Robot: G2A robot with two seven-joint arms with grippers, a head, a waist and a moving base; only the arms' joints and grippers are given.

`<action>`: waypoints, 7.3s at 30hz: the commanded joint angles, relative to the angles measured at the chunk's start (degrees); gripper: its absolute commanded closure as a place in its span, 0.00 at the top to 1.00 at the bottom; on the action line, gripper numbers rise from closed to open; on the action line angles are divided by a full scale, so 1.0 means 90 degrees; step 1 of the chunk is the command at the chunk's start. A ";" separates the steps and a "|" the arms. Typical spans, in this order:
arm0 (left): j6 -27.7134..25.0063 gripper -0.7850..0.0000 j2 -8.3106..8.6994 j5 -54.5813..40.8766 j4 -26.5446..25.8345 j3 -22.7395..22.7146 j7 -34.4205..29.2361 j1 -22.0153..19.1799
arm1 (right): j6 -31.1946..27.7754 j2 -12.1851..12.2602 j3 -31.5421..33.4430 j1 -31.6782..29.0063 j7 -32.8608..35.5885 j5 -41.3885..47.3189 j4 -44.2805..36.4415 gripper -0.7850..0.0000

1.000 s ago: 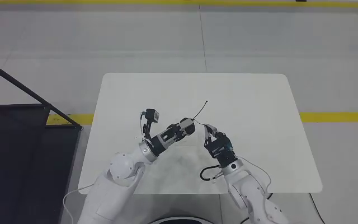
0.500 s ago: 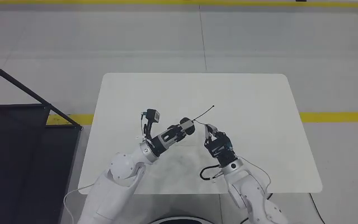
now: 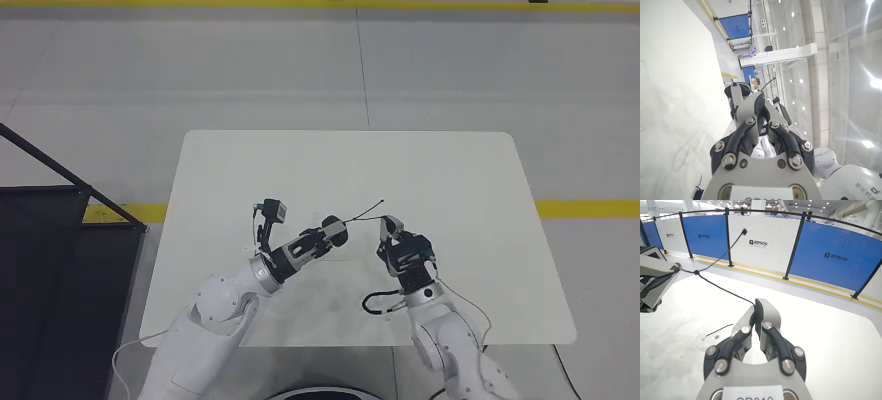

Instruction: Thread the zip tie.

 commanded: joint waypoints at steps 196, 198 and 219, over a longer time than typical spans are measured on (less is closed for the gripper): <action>-0.0705 1.00 0.0398 -0.1090 -0.0557 -0.1587 -0.0122 0.1101 | 0.1398 -0.0825 -0.1647 0.4549 1.0896 0.2753 0.1599 0.43; -0.0705 1.00 0.0398 -0.1090 -0.0557 -0.1587 -0.0122 0.1101 | 0.1383 -0.0807 -0.1697 0.4529 1.0896 0.2612 0.1499 0.63; -0.0705 1.00 0.0398 -0.1090 -0.0557 -0.1587 -0.0122 0.1101 | 0.1380 -0.0852 -0.1923 0.4403 1.0850 0.2145 0.1079 0.91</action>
